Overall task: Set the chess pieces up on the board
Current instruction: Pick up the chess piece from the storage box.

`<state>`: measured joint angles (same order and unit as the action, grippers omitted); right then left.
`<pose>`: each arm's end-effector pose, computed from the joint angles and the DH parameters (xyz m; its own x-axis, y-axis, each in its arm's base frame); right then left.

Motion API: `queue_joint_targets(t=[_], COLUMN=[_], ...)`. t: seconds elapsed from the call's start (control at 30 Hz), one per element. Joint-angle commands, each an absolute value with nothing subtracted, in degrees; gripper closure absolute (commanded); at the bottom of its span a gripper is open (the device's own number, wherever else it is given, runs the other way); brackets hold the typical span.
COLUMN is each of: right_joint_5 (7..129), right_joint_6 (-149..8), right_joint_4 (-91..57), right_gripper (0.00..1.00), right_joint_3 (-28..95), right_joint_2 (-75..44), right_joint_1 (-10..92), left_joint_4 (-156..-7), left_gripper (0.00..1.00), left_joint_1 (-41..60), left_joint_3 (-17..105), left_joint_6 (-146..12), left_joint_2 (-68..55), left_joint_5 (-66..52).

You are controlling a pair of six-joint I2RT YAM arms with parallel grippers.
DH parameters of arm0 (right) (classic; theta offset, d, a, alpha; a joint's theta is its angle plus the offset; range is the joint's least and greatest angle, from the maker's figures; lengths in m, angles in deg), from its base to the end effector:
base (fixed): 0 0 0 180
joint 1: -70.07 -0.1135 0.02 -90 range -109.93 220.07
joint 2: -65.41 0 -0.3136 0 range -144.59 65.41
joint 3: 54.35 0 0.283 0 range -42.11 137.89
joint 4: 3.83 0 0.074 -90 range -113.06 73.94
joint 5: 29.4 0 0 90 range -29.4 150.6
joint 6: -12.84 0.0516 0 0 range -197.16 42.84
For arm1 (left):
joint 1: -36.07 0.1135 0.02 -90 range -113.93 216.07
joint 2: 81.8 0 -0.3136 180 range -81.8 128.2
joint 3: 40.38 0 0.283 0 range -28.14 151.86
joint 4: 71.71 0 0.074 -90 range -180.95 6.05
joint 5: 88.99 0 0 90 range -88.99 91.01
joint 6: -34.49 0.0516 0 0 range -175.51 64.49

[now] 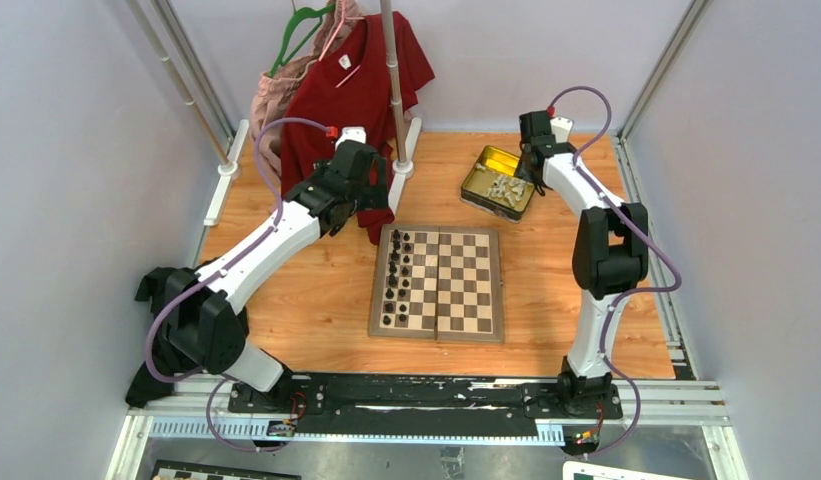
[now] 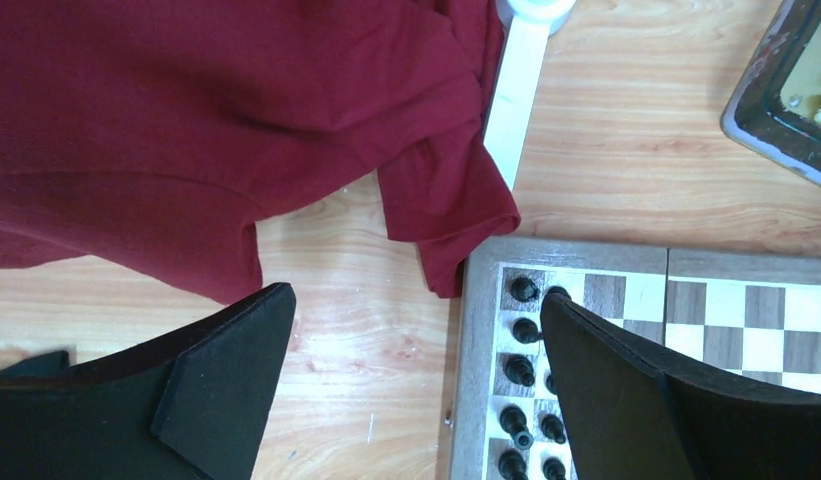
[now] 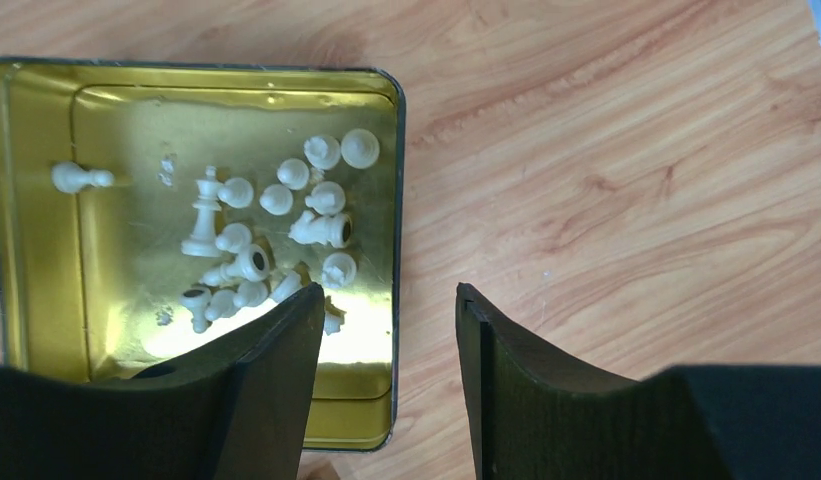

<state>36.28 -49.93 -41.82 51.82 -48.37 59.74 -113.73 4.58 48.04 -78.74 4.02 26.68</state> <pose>0.5072 0.0708 0.2765 -0.5701 0.3199 -0.7568 0.4284 0.9017 0.0585 0.3297 -0.1757 0.3626 -0.5707 -0.0673 -0.8184 -0.0432 0.9977 -0.0519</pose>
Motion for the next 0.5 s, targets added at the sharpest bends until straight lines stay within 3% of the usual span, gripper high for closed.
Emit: queue_joint_targets(t=[0.0,0.47], right_joint_5=[41.82,44.68], right_joint_6=[-51.81,-53.05], right_joint_4=[-43.76,-46.3], right_gripper=[0.45,0.58], right_joint_3=[56.17,65.0], right_joint_2=[-50.72,-58.29], right_joint_1=[60.46,60.49], left_joint_4=[-115.44,-113.52], left_gripper=[0.01,0.03], left_joint_1=[4.42,4.43], left_joint_3=[47.65,41.82], left_joint_6=[-80.34,-80.65], left_joint_2=[4.13,2.5], left_joint_5=[25.17,25.19])
